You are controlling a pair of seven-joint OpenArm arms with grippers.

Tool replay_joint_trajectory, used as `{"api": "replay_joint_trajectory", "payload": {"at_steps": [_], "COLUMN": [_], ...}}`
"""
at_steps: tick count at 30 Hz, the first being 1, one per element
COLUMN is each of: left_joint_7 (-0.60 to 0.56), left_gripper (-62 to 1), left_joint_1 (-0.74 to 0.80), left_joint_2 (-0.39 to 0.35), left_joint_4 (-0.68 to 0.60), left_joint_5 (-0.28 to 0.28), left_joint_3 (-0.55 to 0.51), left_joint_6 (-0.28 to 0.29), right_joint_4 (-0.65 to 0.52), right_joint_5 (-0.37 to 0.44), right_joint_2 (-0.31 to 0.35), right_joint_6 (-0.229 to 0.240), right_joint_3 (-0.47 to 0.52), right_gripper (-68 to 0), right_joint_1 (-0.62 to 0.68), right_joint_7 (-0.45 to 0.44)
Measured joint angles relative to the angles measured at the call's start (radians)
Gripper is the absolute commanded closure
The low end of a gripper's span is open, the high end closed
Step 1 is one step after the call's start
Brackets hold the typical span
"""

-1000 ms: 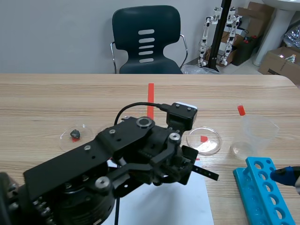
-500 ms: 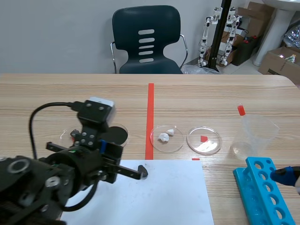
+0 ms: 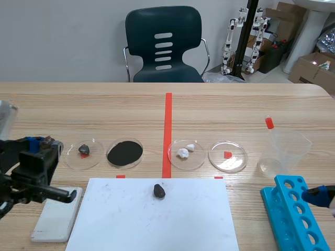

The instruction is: Pick up the right mineral with the left hand

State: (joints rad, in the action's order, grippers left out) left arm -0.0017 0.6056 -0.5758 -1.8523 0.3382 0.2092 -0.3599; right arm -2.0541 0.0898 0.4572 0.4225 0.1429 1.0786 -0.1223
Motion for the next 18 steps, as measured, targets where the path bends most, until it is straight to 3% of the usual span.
{"api": "replay_joint_trajectory", "payload": {"at_steps": [9, 12, 18], "left_joint_7": [-0.088, -0.167, -0.263], "left_gripper": [-10.1, -10.0, -10.0], "left_joint_1": [0.198, 0.251, 0.341], "left_joint_2": [0.005, 0.005, 0.005], "left_joint_4": [-0.002, -0.002, -0.002], "left_joint_5": [0.01, 0.009, 0.006], "left_joint_3": [-0.228, -0.28, -0.305], "left_joint_6": [0.242, 0.311, 0.309], "right_joint_4": [0.0, 0.0, 0.0], "right_joint_5": [0.0, 0.0, 0.0], "right_joint_2": [0.0, 0.0, 0.0], "right_joint_6": [0.0, 0.0, 0.0], "right_joint_3": [0.0, 0.0, 0.0], "right_gripper": [-65.7, -65.7, -65.7], "right_joint_1": [0.0, 0.0, 0.0], "right_joint_7": [0.0, 0.0, 0.0]}}
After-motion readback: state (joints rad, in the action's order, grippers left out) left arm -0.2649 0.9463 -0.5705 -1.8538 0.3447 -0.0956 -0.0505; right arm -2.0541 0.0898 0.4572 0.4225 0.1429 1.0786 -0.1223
